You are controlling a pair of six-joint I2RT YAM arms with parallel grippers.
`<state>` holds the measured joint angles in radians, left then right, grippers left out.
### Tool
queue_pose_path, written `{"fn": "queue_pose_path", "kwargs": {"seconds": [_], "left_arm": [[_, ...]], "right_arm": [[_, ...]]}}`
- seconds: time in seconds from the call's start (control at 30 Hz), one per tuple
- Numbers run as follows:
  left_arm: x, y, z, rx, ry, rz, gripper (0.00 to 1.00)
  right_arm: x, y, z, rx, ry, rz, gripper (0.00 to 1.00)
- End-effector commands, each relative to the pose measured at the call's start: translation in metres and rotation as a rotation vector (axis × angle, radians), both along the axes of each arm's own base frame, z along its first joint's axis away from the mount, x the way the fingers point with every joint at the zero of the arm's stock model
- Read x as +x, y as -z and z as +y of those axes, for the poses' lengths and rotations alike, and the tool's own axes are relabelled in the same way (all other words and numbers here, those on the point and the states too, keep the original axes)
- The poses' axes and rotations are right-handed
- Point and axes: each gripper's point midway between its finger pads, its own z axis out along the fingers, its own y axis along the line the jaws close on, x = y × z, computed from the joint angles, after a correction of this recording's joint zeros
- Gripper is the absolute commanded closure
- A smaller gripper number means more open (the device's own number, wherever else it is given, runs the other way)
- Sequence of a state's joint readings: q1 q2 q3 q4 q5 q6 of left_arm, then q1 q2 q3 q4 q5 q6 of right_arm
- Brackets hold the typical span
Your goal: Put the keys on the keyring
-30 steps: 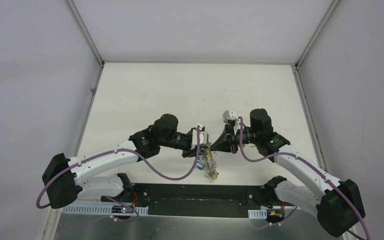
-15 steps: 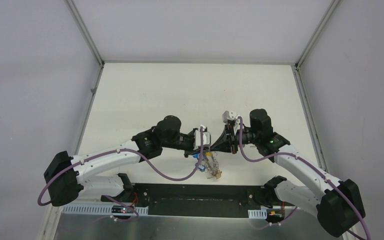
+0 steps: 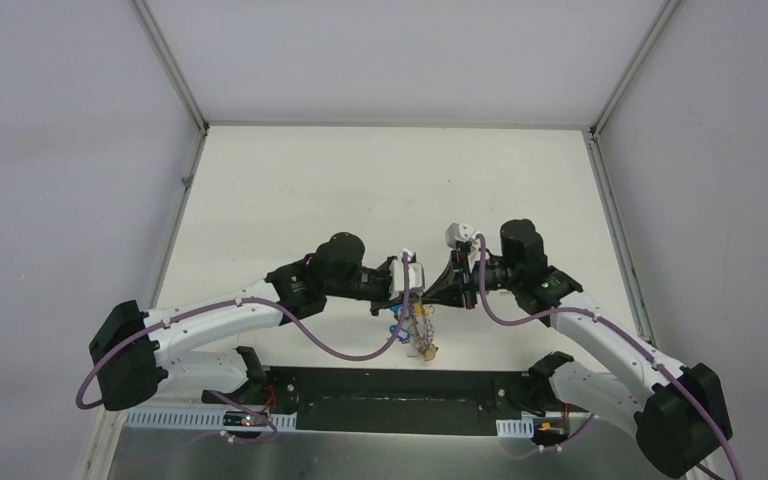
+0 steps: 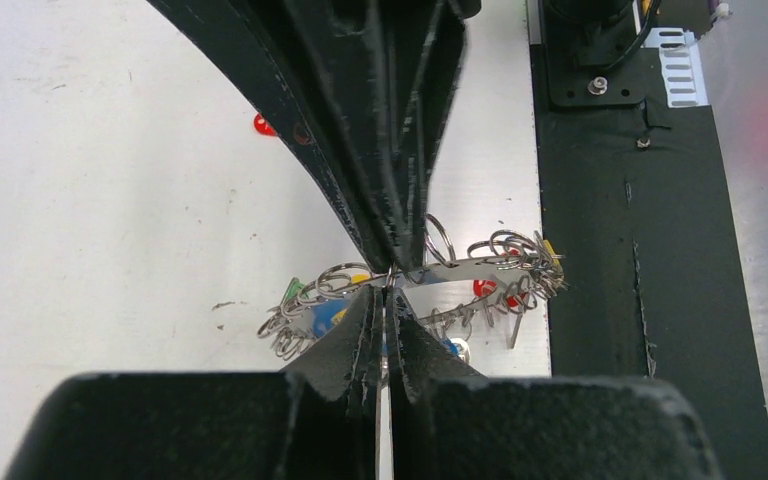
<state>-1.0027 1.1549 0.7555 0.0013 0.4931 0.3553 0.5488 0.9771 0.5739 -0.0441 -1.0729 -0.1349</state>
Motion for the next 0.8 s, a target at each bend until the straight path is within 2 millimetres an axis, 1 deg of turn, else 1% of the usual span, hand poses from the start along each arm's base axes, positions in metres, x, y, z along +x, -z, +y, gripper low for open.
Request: {"fn": "queue_pose_path", "kwargs": {"seconds": [0.0,0.07,0.1,0.17,0.23,0.33,0.47,0.53,0.67,0.77], "left_arm": [[0.008,-0.023,-0.005,-0.060,-0.050,-0.015,1.00],[0.006,-0.022,-0.005,-0.062,-0.052,0.000,1.00],[0.006,-0.021,-0.005,-0.062,-0.053,0.005,1.00],[0.006,-0.021,-0.005,-0.065,-0.054,0.012,1.00],[0.006,-0.020,-0.005,-0.065,-0.057,0.016,1.00],[0.006,-0.021,-0.005,-0.067,-0.057,0.014,1.00],[0.007,-0.023,-0.005,-0.071,-0.065,0.008,1.00],[0.007,-0.022,-0.004,-0.070,-0.065,0.011,1.00],[0.006,-0.021,-0.004,-0.070,-0.063,0.016,1.00],[0.006,-0.021,-0.004,-0.070,-0.065,0.020,1.00]], "right_arm": [[-0.005,-0.017,-0.002,0.019,-0.010,-0.054,0.82],[-0.005,-0.015,-0.004,0.010,0.007,-0.057,0.64],[-0.005,-0.014,-0.006,0.005,0.017,-0.059,0.58],[-0.006,-0.013,-0.007,0.000,0.030,-0.062,0.50],[-0.007,-0.012,-0.009,-0.001,0.039,-0.070,0.45],[-0.007,-0.010,-0.011,-0.004,0.049,-0.070,0.42],[0.001,0.000,-0.012,-0.048,0.096,-0.040,0.42],[0.002,0.003,-0.011,-0.059,0.097,-0.022,0.42],[-0.005,0.003,-0.008,-0.042,0.049,0.016,0.42],[-0.008,0.002,-0.006,-0.034,0.032,0.028,0.46]]}}
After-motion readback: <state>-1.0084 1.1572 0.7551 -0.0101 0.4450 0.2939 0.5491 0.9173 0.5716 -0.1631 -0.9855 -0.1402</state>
